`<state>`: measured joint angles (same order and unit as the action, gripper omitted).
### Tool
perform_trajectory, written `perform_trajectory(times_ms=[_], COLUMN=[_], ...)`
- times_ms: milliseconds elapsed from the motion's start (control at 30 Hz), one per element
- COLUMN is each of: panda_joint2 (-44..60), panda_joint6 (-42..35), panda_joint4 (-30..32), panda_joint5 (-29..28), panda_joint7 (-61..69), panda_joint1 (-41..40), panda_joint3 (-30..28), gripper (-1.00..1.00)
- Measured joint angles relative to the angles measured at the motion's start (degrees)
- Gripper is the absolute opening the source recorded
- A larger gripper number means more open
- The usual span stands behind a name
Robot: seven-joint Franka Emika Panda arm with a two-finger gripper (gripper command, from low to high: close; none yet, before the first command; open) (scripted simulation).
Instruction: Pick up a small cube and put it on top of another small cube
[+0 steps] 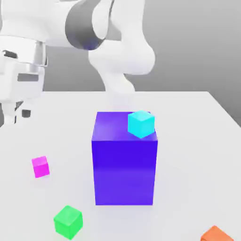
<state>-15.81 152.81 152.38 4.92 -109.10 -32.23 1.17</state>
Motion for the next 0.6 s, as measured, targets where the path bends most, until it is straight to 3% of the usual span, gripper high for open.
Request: perform_trajectory(times_ms=[467,600], panda_joint2=[15.6,23.0], panda_joint6=[11.2,17.2], panda_joint4=[10.8,10.2], panda_joint5=[-4.3,-4.2], panda_joint7=[-38.0,-40.0], panda_joint1=[-14.9,-15.2], panda_joint3=[-3.2,-3.0], gripper=[0.0,0.0])
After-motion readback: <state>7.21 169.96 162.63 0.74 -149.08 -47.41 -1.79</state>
